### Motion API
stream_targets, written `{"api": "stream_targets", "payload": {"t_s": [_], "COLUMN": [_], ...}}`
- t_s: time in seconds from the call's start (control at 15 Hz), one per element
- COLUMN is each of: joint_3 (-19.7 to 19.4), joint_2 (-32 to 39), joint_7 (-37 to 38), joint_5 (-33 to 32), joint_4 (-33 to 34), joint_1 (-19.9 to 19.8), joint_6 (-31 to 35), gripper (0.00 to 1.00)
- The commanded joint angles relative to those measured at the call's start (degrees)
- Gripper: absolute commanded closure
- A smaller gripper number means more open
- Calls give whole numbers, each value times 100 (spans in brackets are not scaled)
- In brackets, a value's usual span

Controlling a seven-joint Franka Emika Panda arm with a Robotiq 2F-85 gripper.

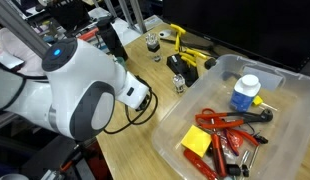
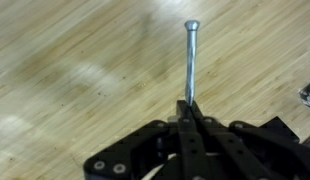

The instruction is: Pick up a bolt from the box and set it on the table

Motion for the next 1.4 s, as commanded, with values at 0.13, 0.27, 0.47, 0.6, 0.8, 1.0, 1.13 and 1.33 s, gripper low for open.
{"api": "stream_targets", "payload": {"t_s": [0.13, 0.27, 0.47, 0.6, 0.8, 1.0, 1.13, 1.33], "joint_3": [907, 1046, 1080, 1135, 845, 707, 503, 168], "joint_2": [560, 676, 818, 917, 817, 737, 586, 304], "joint_7": [-119, -140, -126, -154, -907, -1927, -2623, -3389], "joint_5": [84, 174, 248, 301, 1338, 2745, 3728, 4799], "joint_4": [404, 533, 741, 855, 855, 869, 860, 815], "joint_1": [-1018, -1187, -1284, -1358, -909, -577, -211, 302], "joint_6": [-834, -1156, -1537, -1702, -1707, -1780, -1791, -1785], "gripper": [99, 99, 99, 99, 91, 57, 42, 23]}}
